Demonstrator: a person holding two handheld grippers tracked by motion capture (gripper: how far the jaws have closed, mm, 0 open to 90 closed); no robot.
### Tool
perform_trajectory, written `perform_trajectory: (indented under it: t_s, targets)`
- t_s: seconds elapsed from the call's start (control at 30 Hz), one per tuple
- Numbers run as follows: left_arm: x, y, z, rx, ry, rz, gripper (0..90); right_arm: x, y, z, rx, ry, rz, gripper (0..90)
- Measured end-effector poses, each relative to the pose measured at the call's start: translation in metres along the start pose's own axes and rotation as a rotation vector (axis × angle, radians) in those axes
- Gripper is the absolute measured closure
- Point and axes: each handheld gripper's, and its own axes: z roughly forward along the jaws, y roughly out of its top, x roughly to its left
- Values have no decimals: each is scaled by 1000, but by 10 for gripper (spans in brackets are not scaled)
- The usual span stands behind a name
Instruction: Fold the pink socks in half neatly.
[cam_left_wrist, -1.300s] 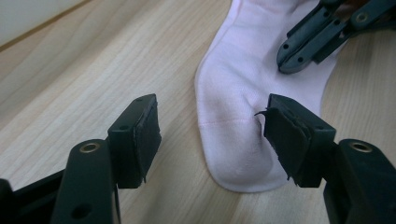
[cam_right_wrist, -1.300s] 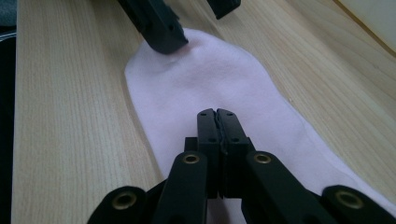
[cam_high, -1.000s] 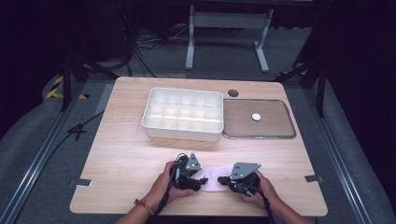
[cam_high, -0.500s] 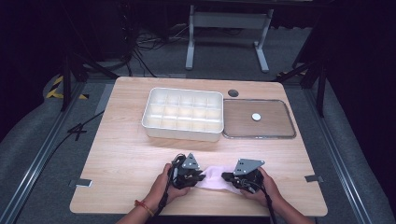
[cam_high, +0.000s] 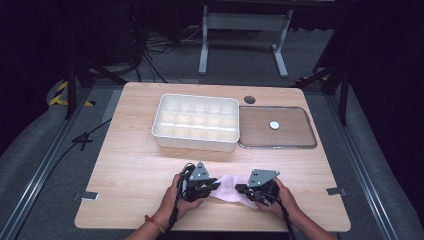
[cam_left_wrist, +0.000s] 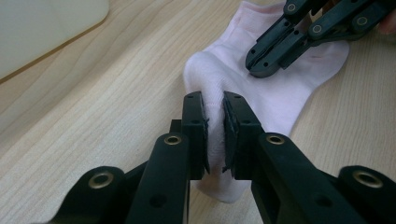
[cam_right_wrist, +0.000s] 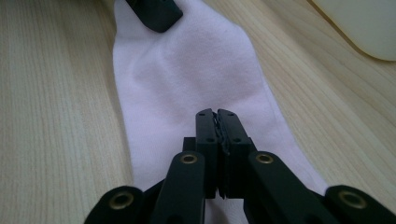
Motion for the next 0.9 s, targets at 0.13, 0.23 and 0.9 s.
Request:
perform_trajectory:
  t_s: [0.13, 0.23, 0.9]
  targets:
    - [-2, 2, -1, -9, 6, 10, 801, -2, 4, 2, 12, 12, -8, 883]
    - [-3, 2, -2, -19, 28, 14, 801, -3, 10, 7, 20, 24, -21, 883]
    - [-4, 0, -9, -20, 53, 16, 804, -23, 14, -23, -51, -37, 2, 878]
